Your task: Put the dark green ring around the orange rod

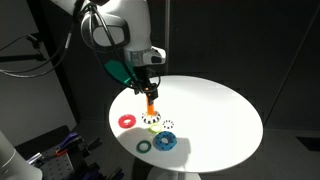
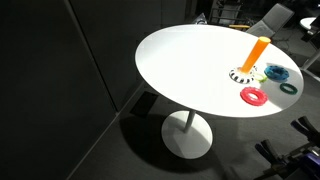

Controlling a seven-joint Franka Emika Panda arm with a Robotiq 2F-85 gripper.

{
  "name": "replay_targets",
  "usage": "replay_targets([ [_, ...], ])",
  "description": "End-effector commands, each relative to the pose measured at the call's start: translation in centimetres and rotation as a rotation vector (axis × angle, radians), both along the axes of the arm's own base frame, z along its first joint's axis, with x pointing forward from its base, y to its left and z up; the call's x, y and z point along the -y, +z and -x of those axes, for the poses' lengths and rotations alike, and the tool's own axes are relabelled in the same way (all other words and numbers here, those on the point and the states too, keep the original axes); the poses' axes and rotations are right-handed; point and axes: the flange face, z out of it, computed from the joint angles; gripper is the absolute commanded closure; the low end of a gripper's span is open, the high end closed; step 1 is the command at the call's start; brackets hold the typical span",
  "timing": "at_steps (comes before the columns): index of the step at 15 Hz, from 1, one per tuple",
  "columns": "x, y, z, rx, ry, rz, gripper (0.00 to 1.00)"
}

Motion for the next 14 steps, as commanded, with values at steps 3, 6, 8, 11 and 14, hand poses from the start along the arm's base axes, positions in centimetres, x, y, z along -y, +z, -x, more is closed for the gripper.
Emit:
replay_targets([
  [3, 0.5, -3.2, 0.6, -0.088, -0.004, 0.060, 0.00],
  [6, 1.3, -5.5, 1.7, -0.097, -0.016, 0.074, 0.00],
  [8, 1.6, -7.2, 2.5, -0.086, -0.033, 0.070, 0.00],
  [11, 1.6, -9.4, 3.4, -0.075, -0.050, 0.051, 0.00],
  [14, 1.5, -11.2, 4.0, -0.071, -0.070, 0.042, 0.00],
])
